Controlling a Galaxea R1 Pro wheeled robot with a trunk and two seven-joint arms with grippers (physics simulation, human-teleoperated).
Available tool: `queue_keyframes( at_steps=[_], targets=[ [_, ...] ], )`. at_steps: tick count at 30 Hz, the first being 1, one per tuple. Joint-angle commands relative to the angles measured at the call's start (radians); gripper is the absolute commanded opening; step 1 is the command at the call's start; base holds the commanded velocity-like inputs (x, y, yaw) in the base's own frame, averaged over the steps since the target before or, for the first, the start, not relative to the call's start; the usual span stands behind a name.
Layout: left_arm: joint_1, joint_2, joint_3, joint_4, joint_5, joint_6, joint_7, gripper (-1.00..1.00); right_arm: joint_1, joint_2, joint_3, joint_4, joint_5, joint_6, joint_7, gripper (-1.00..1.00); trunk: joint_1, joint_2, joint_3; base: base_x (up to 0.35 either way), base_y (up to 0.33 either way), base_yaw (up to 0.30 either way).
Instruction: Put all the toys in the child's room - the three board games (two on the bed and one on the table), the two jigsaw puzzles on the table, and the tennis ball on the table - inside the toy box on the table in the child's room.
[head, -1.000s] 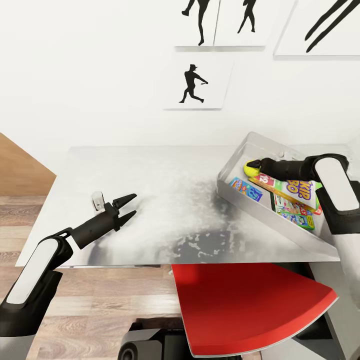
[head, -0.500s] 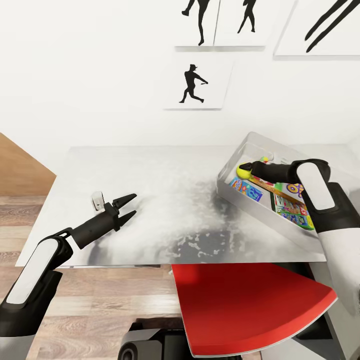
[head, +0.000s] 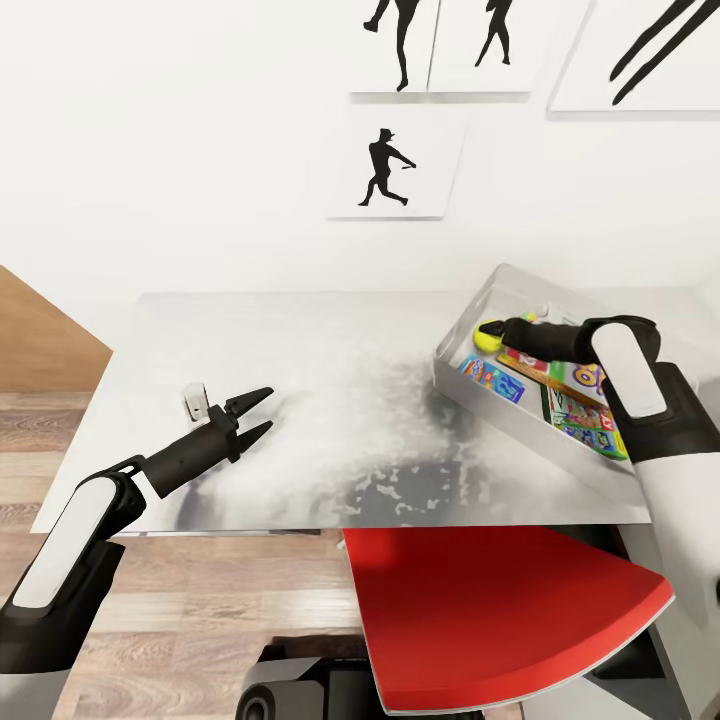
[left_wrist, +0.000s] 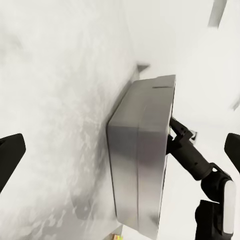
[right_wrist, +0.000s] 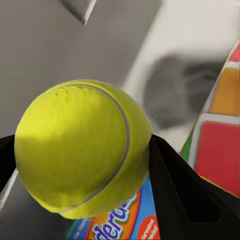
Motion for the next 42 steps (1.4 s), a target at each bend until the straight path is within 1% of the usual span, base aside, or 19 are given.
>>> queue_keyframes(
  at_steps=[1, 13, 20, 25, 42],
  targets=[
    [-0.001, 0.001, -0.001, -0.001, 0.01, 0.001, 0.007, 1.0, -0.005, -0.001, 0.002, 0.0, -0.013, -0.003, -0.013, -1.0, 0.001, -0.002, -0.001, 0.0, 0.0, 0.0],
    [-0.001, 0.001, -0.001, -0.001, 0.009, 0.001, 0.008, 1.0, -0.024, 0.001, 0.002, 0.015, -0.01, -0.024, -0.013, -1.0, 0.001, -0.002, -0.001, 0.0, 0.0, 0.0],
    [-0.001, 0.001, -0.001, -0.001, 0.009, 0.001, 0.008, 1.0, -0.037, 0.001, 0.004, 0.082, -0.01, -0.095, -0.012, -1.0, 0.001, -0.002, -0.001, 0.0, 0.0, 0.0],
    [-0.001, 0.001, -0.001, -0.001, 0.009, 0.001, 0.008, 1.0, -0.04, 0.003, 0.006, 0.102, -0.01, -0.112, -0.012, -1.0, 0.001, -0.002, -0.001, 0.0, 0.0, 0.0],
    [-0.001, 0.001, -0.001, -0.001, 0.009, 0.001, 0.008, 1.0, -0.043, 0.004, 0.008, 0.153, -0.008, -0.127, -0.012, -1.0, 0.001, -0.002, -0.001, 0.0, 0.0, 0.0]
  ],
)
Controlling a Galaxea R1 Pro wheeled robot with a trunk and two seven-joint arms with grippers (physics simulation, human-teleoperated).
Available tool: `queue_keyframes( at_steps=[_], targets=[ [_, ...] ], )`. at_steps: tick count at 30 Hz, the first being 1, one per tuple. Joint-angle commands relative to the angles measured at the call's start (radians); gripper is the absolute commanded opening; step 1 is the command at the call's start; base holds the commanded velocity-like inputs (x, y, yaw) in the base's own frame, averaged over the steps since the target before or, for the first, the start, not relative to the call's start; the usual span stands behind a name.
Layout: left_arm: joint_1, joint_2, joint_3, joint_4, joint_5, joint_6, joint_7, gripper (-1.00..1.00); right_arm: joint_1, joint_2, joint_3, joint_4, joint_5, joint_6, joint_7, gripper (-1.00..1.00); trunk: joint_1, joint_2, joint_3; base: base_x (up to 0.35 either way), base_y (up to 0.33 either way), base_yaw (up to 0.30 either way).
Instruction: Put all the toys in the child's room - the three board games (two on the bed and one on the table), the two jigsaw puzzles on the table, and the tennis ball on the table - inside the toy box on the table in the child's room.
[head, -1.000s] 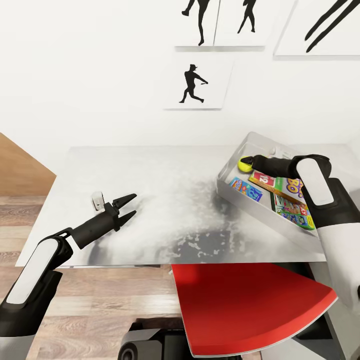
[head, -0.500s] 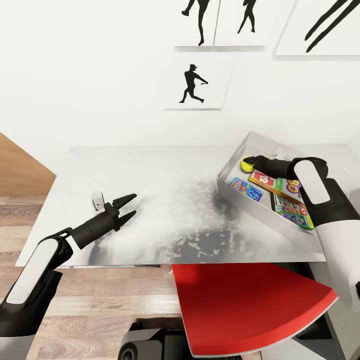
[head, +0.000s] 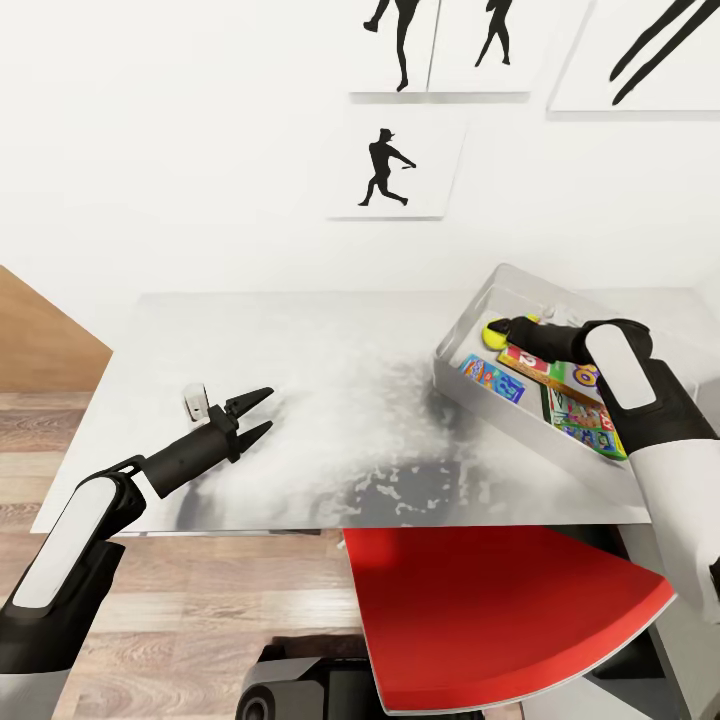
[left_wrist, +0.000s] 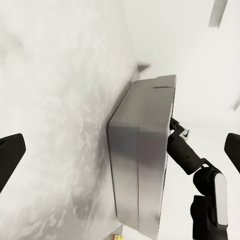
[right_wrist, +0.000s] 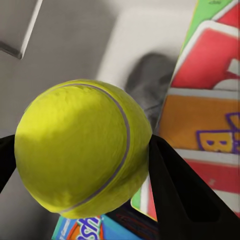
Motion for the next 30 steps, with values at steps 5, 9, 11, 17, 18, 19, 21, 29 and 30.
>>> queue_keyframes(
  at_steps=[5, 9, 11, 17, 18, 19, 21, 29, 30],
  targets=[
    [-0.001, 0.001, -0.001, -0.001, 0.01, 0.001, 0.007, 1.0, -0.001, -0.001, 0.003, 0.003, -0.014, -0.001, -0.012, -1.0, 0.001, -0.002, -0.001, 0.0, 0.0, 0.0],
    [-0.001, 0.001, -0.001, -0.001, 0.01, 0.001, 0.007, 1.0, -0.001, -0.001, 0.003, 0.004, -0.014, -0.001, -0.012, -1.0, 0.001, -0.002, -0.001, 0.0, 0.0, 0.0],
    [-0.001, 0.001, -0.001, -0.001, 0.01, 0.001, 0.007, 1.0, -0.001, -0.001, 0.003, 0.004, -0.014, -0.001, -0.012, -1.0, 0.001, -0.002, -0.001, 0.0, 0.0, 0.0],
    [-0.001, 0.001, -0.001, -0.001, 0.01, 0.001, 0.007, 1.0, -0.001, -0.001, 0.003, 0.004, -0.014, -0.001, -0.012, 1.0, 0.001, -0.002, -0.001, 0.0, 0.0, 0.0],
    [-0.001, 0.001, -0.001, -0.001, 0.01, 0.001, 0.007, 1.0, -0.001, -0.001, 0.003, 0.003, -0.014, -0.001, -0.012, 1.0, 0.001, -0.002, -0.001, 0.0, 0.0, 0.0],
    [-0.001, 0.001, -0.001, -0.001, 0.01, 0.001, 0.007, 1.0, -0.001, -0.001, 0.003, 0.003, -0.014, -0.001, -0.012, 1.0, 0.001, -0.002, -0.001, 0.0, 0.0, 0.0],
    [-0.001, 0.001, -0.001, -0.001, 0.01, 0.001, 0.007, 1.0, -0.002, -0.001, 0.003, 0.001, -0.013, -0.001, -0.012, 1.0, 0.001, -0.002, -0.001, 0.0, 0.0, 0.0],
    [-0.001, 0.001, -0.001, -0.001, 0.01, 0.001, 0.007, 1.0, -0.002, -0.002, 0.001, -0.007, -0.013, 0.0, -0.012, 1.0, 0.001, -0.002, -0.001, 0.0, 0.0, 0.0],
    [-0.001, 0.001, -0.001, -0.001, 0.01, 0.001, 0.007, 1.0, -0.002, -0.002, 0.001, -0.008, -0.013, 0.0, -0.012, 1.0, 0.001, -0.002, -0.001, 0.0, 0.0, 0.0]
  ],
)
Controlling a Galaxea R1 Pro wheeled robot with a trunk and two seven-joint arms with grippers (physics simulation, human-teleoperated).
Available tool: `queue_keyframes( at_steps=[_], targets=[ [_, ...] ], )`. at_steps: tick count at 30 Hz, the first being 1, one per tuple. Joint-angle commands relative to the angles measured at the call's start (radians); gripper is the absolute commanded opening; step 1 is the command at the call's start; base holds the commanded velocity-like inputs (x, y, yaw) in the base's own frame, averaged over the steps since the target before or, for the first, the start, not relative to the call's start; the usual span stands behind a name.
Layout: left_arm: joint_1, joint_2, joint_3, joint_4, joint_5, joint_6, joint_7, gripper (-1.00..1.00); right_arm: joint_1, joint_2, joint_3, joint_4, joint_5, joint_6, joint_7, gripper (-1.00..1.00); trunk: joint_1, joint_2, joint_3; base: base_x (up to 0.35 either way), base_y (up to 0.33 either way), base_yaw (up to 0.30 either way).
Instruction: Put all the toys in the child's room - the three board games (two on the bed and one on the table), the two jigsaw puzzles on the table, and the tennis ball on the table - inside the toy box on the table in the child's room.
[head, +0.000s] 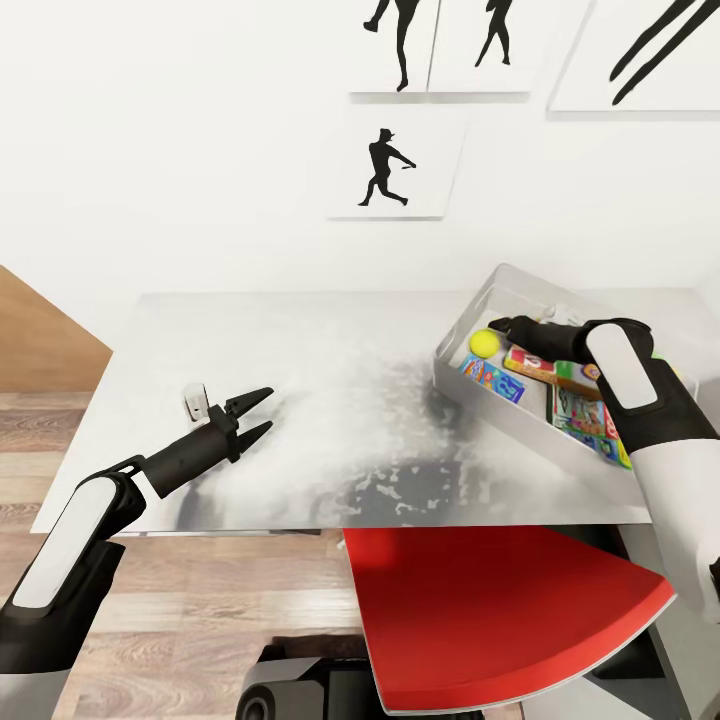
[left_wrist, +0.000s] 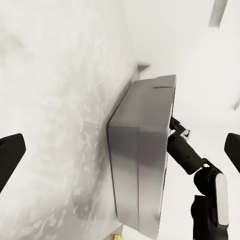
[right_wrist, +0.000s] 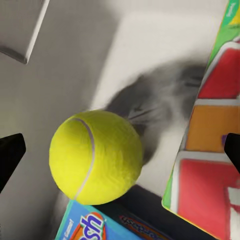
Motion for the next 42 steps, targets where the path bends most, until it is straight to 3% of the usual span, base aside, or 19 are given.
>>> queue_keyframes(
  at_steps=[1, 9, 19, 22, 27, 28, 33, 37, 42],
  targets=[
    [-0.001, 0.001, -0.001, -0.001, 0.01, 0.001, 0.007, 1.0, -0.001, -0.001, 0.003, -0.001, -0.01, 0.0, -0.01, 1.0, 0.001, -0.002, -0.001, 0.0, 0.0, 0.0],
    [-0.001, 0.001, -0.001, -0.001, 0.01, 0.001, 0.009, 1.0, 0.001, -0.013, -0.003, -0.027, -0.011, 0.004, -0.01, 1.0, 0.001, -0.002, -0.001, 0.0, 0.0, 0.0],
    [-0.001, 0.001, -0.001, -0.001, 0.011, 0.001, 0.025, 1.0, 0.02, -0.025, -0.016, -0.157, -0.012, 0.038, -0.002, 1.0, 0.001, -0.002, -0.001, 0.0, 0.0, 0.0],
    [-0.001, 0.001, -0.001, -0.001, 0.011, 0.001, 0.026, 1.0, 0.029, -0.044, -0.021, -0.199, -0.015, 0.068, -0.001, 1.0, 0.001, -0.002, -0.001, 0.0, 0.0, 0.0],
    [-0.001, 0.001, -0.001, -0.001, 0.011, 0.001, 0.028, 1.0, 0.043, -0.099, -0.049, -0.27, -0.024, 0.11, 0.0, 1.0, 0.001, -0.002, -0.001, 0.0, 0.0, 0.0],
    [-0.001, 0.001, -0.001, -0.001, 0.011, 0.001, 0.028, 1.0, 0.043, -0.099, -0.049, -0.27, -0.024, 0.11, 0.0, 1.0, 0.001, -0.002, -0.001, 0.0, 0.0, 0.0],
    [-0.001, 0.001, -0.001, -0.001, 0.011, 0.001, 0.028, 1.0, 0.074, -0.138, -0.107, -0.349, -0.057, 0.192, 0.001, 1.0, 0.001, -0.002, -0.001, 0.0, 0.0, 0.0],
    [-0.001, 0.0, -0.001, -0.001, 0.011, 0.001, 0.028, 1.0, 0.103, -0.151, -0.154, -0.404, -0.091, 0.248, 0.001, 1.0, 0.001, -0.002, -0.001, 0.0, 0.0, 0.0],
    [0.001, 0.0, 0.0, -0.001, 0.011, 0.0, 0.028, 1.0, 0.163, -0.168, -0.207, -0.482, -0.133, 0.258, 0.001, 1.0, 0.001, -0.002, -0.001, 0.0, 0.0, 0.0]
  ],
)
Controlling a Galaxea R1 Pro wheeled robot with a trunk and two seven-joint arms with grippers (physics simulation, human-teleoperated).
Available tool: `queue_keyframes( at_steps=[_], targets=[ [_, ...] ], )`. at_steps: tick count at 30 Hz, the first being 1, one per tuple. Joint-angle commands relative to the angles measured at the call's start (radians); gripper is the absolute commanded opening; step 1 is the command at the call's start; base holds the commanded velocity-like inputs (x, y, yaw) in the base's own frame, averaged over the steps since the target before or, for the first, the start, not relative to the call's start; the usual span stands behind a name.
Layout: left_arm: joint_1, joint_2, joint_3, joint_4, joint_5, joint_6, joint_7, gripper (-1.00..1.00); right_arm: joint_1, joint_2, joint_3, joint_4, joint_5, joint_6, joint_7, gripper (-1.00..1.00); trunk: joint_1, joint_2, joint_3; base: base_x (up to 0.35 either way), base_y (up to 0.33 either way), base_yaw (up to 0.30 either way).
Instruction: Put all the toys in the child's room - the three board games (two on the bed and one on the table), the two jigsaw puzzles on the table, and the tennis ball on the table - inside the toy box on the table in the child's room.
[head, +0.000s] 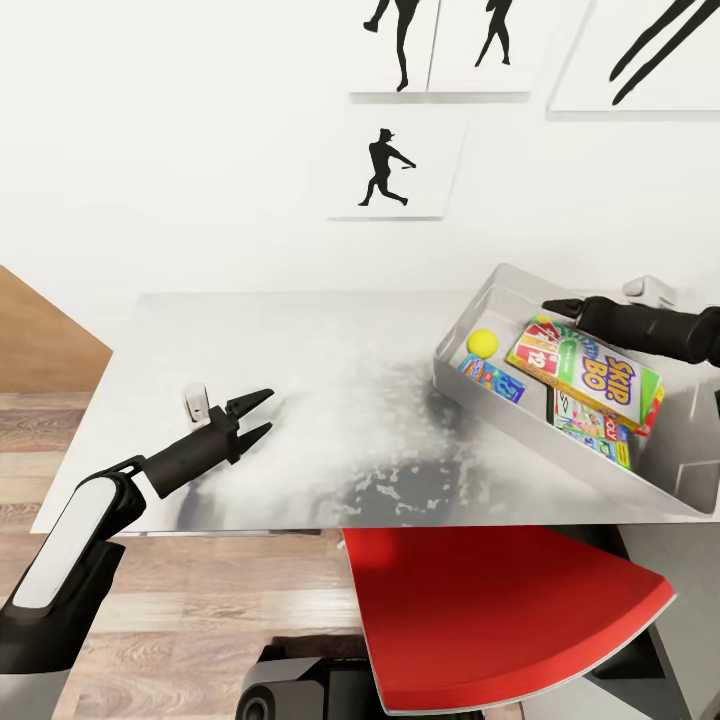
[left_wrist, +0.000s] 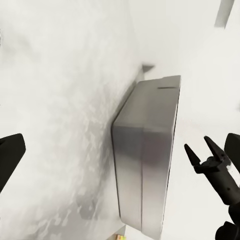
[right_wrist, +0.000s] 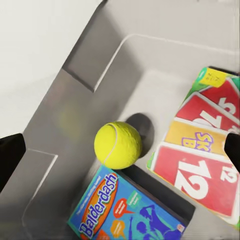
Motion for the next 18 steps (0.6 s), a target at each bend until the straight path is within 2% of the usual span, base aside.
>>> queue_keyframes(
  at_steps=[1, 3, 6, 8, 9, 11, 12, 16, 17, 18],
  targets=[
    [-0.001, 0.001, -0.001, -0.001, 0.01, 0.001, 0.009, 1.0, 0.0, 0.0, -0.001, -0.001, -0.011, 0.003, -0.01, 1.0, 0.001, -0.002, -0.001, 0.0, 0.0, 0.0],
    [0.002, 0.001, 0.001, -0.001, 0.011, 0.001, 0.008, 1.0, 0.035, -0.019, -0.031, -0.036, -0.026, 0.003, -0.009, 1.0, 0.001, -0.002, -0.001, 0.0, 0.0, 0.0],
    [0.003, 0.0, 0.001, -0.001, 0.011, 0.0, 0.007, 1.0, 0.052, -0.03, -0.048, -0.049, -0.032, 0.003, -0.007, 1.0, 0.001, -0.002, -0.001, 0.0, 0.0, 0.0],
    [0.005, 0.0, 0.0, -0.002, 0.011, 0.0, 0.006, 1.0, 0.082, -0.052, -0.087, -0.067, -0.047, 0.003, 0.008, 1.0, 0.001, -0.002, -0.001, 0.0, 0.0, 0.0],
    [0.005, 0.0, 0.0, -0.002, 0.011, 0.0, 0.006, 1.0, 0.082, -0.052, -0.087, -0.067, -0.047, 0.003, 0.008, 1.0, 0.001, -0.002, -0.001, 0.0, 0.0, 0.0],
    [0.005, -0.002, -0.001, -0.003, 0.012, 0.0, 0.003, 1.0, 0.114, -0.072, -0.128, -0.078, -0.064, 0.003, 0.041, 1.0, 0.001, -0.002, -0.001, 0.0, 0.0, 0.0],
    [0.005, -0.002, -0.001, -0.003, 0.012, 0.0, 0.003, 1.0, 0.114, -0.072, -0.128, -0.078, -0.064, 0.003, 0.041, 1.0, 0.001, -0.002, -0.001, 0.0, 0.0, 0.0],
    [0.004, -0.007, -0.003, -0.006, 0.012, 0.0, -0.001, 1.0, 0.191, -0.11, -0.214, -0.09, -0.087, 0.003, 0.149, 1.0, 0.001, -0.002, -0.001, 0.0, 0.0, 0.0],
    [0.004, -0.007, -0.003, -0.006, 0.012, 0.0, -0.001, 1.0, 0.191, -0.11, -0.214, -0.09, -0.087, 0.003, 0.149, 1.0, 0.001, -0.002, -0.001, 0.0, 0.0, 0.0],
    [0.004, -0.007, -0.003, -0.007, 0.012, 0.0, -0.002, 1.0, 0.21, -0.122, -0.236, -0.092, -0.09, 0.003, 0.183, 1.0, 0.001, -0.002, -0.001, 0.0, 0.0, 0.0]
  ],
)
